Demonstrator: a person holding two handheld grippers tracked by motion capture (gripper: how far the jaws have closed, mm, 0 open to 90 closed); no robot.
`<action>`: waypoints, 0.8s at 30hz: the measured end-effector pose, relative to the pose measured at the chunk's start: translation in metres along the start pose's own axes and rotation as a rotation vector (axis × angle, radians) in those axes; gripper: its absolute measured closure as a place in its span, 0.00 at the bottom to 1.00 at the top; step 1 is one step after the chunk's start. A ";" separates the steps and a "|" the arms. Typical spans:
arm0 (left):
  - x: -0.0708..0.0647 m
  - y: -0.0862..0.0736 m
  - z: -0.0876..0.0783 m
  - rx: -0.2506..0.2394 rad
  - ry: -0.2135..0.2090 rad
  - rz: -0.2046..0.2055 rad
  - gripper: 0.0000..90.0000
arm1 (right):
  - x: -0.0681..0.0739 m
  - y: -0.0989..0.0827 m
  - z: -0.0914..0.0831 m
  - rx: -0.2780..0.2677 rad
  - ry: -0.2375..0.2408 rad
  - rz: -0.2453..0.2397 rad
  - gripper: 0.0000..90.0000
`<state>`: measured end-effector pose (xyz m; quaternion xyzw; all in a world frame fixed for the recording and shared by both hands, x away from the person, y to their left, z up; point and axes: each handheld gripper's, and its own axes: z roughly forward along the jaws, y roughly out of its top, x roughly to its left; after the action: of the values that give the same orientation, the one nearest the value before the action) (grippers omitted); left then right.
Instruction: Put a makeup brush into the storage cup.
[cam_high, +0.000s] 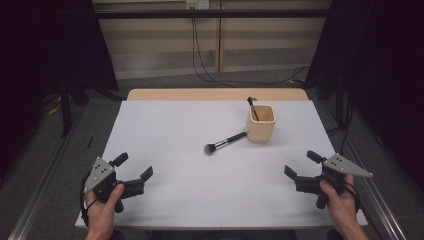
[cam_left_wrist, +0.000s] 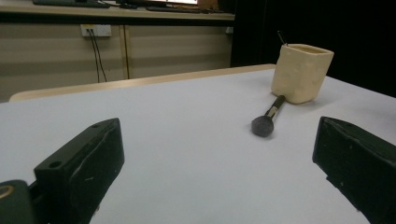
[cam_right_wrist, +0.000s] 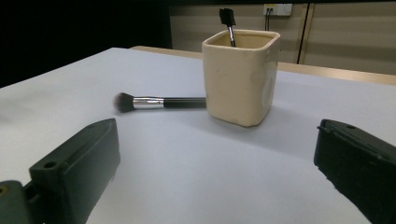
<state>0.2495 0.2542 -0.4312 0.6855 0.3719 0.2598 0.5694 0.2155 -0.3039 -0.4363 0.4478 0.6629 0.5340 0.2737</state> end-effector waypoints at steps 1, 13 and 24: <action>0.000 0.000 0.000 -0.002 -0.001 0.008 0.02 | 0.000 0.000 -0.002 0.000 -0.006 0.003 0.00; -0.001 -0.003 0.002 0.025 -0.016 0.008 0.02 | -0.003 -0.004 0.001 0.006 0.011 0.008 0.00; 0.001 -0.003 -0.001 0.028 -0.008 0.012 0.02 | 0.006 -0.001 0.010 0.006 0.058 0.009 0.00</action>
<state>0.2489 0.2555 -0.4340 0.6968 0.3691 0.2555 0.5594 0.2210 -0.2943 -0.4397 0.4358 0.6703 0.5458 0.2507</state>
